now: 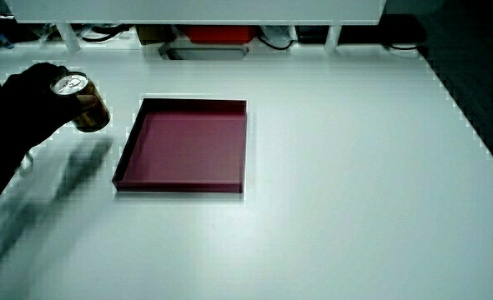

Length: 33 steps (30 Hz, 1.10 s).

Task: Place red bull on desk

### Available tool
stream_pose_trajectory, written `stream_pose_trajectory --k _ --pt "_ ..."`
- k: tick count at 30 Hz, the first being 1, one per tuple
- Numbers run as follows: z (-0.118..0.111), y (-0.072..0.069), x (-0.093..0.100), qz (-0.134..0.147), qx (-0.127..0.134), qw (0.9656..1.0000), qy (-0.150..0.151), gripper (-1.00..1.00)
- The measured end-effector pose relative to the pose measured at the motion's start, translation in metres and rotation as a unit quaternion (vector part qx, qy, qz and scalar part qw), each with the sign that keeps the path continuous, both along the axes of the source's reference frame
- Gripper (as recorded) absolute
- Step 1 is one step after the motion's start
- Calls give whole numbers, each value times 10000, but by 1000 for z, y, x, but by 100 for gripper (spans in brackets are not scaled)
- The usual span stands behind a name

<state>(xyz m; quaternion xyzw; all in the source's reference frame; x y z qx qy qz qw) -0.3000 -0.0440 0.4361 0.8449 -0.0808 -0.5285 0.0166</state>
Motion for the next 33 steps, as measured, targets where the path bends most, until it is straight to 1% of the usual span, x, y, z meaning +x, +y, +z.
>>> stream_pose_trajectory --k 2,3,5,6,8,9,10,12,14,15,16,18,19,20,21,22,24,25,26,27,28,30,31,33 --pt "5 1 -5 -145 -50 9999 4 0" --pt "8 1 -8 -171 -73 9998 -44 0" --pt "15 2 -13 -310 -141 9994 -108 0" --pt "19 2 -14 -320 -99 9994 -102 0" --pt "24 2 -15 -401 -199 9990 -70 0" --pt "26 1 -16 -398 -176 9990 -69 0" --pt "29 2 -17 -482 -229 9985 -87 0" --pt "31 2 -17 -528 -308 9980 -162 0" --pt "34 1 -17 -505 -238 9984 -113 0" --pt "34 0 -17 -554 -306 9979 -96 0" --pt "36 -1 -18 -524 -278 9982 -109 0" --pt "36 -1 -17 -574 -343 9977 -89 0" --pt "38 0 -17 -590 -328 9977 -29 0" --pt "39 0 -18 -607 -373 9974 -50 0" --pt "40 1 -18 -654 -356 9972 89 0" --pt "40 1 -20 -680 -414 9968 -19 0" --pt "40 -1 -18 -638 -425 9971 -4 0" --pt "42 -2 -18 -608 -384 9974 10 0" --pt "39 -2 -16 -633 -467 9969 2 0" --pt "41 -3 -17 -584 -460 9972 51 0" --pt "40 -3 -17 -560 -486 9972 10 0" --pt "41 -3 -16 -588 -538 9968 12 0" --pt "43 -4 -17 -546 -458 9974 40 0" --pt "41 -3 -15 -553 -500 9972 92 0"
